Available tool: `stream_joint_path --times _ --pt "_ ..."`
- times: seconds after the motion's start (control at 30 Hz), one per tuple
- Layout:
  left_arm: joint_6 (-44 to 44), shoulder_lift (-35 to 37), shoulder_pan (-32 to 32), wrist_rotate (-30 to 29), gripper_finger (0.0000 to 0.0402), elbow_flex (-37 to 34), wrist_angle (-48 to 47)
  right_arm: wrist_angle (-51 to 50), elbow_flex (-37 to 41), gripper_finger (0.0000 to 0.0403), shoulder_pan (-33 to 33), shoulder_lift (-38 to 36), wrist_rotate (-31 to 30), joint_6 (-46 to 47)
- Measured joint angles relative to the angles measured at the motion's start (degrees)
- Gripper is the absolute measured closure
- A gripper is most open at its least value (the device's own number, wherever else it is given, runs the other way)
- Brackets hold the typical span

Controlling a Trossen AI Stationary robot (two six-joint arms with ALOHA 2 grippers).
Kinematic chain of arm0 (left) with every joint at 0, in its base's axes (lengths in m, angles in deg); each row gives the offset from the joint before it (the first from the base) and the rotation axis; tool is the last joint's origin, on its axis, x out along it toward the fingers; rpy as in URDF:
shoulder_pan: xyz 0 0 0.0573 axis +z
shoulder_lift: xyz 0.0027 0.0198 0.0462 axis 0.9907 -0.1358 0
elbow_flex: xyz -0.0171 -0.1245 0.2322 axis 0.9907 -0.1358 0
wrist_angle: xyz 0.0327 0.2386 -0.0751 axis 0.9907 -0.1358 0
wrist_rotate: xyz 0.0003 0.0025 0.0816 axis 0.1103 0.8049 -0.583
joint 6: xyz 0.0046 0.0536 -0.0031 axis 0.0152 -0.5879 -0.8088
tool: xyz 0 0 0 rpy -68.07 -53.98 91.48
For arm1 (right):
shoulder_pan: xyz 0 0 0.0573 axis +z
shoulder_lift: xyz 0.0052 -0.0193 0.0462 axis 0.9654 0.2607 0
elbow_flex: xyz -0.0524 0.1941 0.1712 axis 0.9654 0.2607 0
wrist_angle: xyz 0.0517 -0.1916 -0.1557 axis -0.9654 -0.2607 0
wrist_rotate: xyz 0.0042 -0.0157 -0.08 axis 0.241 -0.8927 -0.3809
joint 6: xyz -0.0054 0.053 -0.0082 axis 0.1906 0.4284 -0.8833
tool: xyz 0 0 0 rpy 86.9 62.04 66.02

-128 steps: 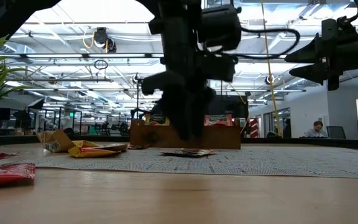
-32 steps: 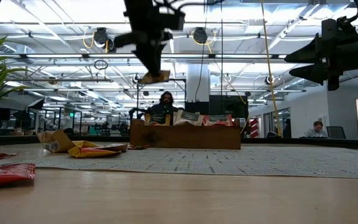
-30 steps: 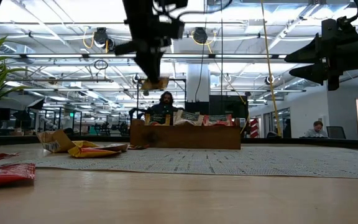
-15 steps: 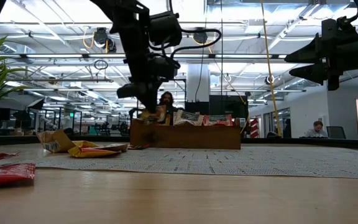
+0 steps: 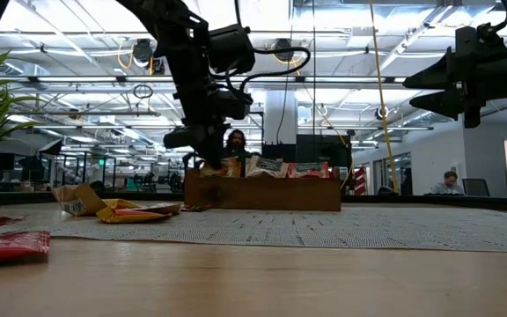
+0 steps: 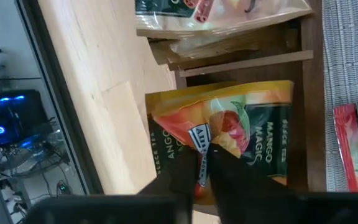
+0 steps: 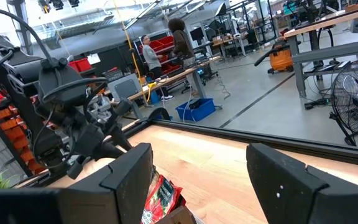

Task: Pick & Place Tea
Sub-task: Put the yellow tea bag into the left section of the wooden organizer

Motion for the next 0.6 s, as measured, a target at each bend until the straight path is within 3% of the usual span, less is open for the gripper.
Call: stream_joint_path --times 0.6 --pt "3.88 0.68 -0.97 -5.29 0.0216 0.0 1.7 0.0 0.0 0.0161 0.0 -0.01 0.0 0.0"
